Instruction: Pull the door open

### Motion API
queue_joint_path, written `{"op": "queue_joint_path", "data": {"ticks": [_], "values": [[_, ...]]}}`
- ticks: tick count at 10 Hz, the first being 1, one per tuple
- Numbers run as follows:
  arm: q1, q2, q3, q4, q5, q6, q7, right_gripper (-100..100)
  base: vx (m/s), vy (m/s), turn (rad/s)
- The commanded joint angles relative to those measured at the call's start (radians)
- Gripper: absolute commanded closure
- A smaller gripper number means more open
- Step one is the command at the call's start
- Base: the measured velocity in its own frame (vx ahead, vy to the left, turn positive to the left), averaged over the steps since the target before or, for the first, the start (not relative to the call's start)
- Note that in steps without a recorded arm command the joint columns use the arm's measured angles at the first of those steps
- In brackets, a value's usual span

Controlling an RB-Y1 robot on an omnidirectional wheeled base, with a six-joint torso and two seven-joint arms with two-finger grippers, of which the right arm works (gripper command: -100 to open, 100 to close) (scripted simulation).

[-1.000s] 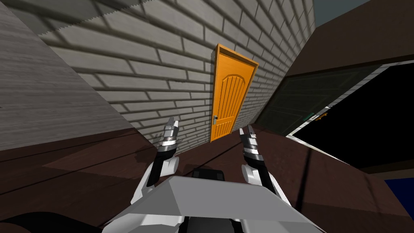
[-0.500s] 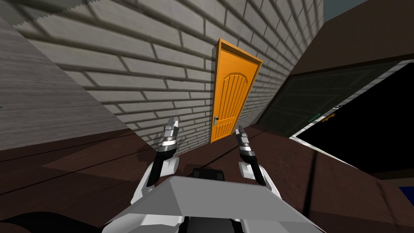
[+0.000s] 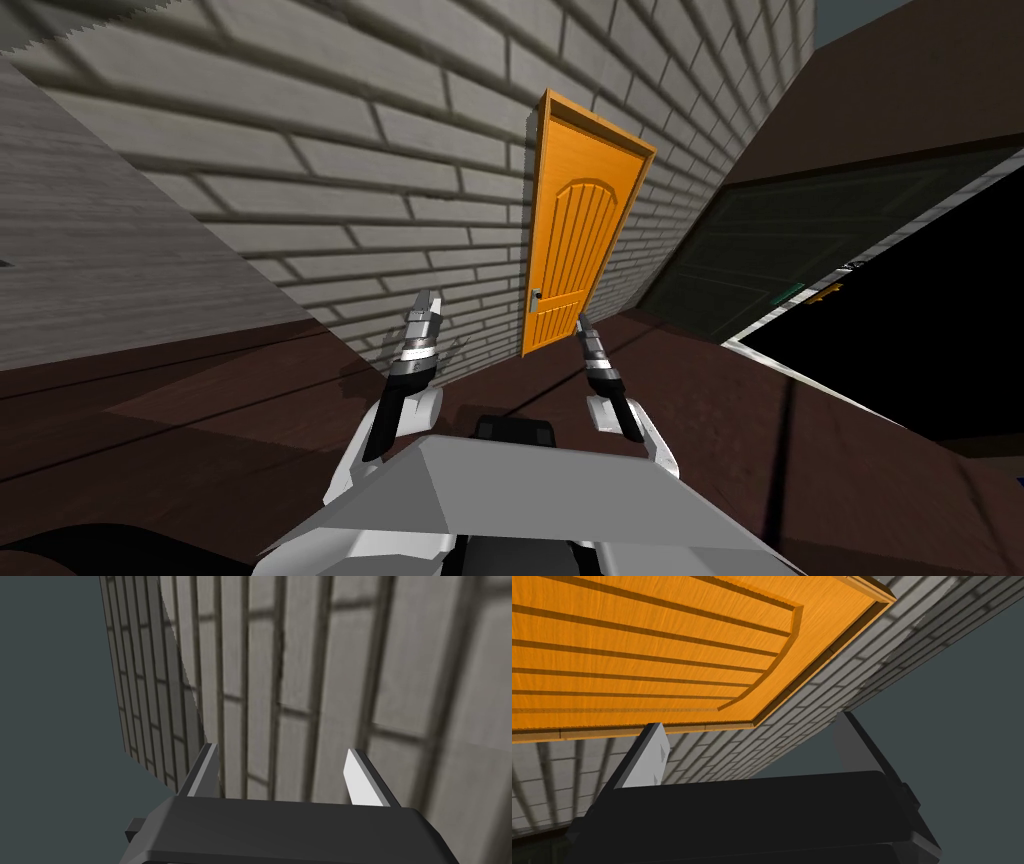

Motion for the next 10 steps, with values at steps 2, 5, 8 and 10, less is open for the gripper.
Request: {"op": "queue_joint_path", "data": {"ticks": [2,5,8,10], "values": [[-0.035,-0.018,0.0,0.071,0.018,-0.013,0.035,-100,0.049,0.003,0.015],[-0.095,-0.048,0.001,0.154,0.053,-0.037,0.098,-100,0.047,-0.001,0.015],[-0.126,-0.064,0.002,0.237,0.071,-0.049,0.131,-100,0.05,0.0,0.015],[-0.157,-0.08,0.003,0.293,0.088,-0.061,0.164,-100,0.049,0.0,0.014]]}}
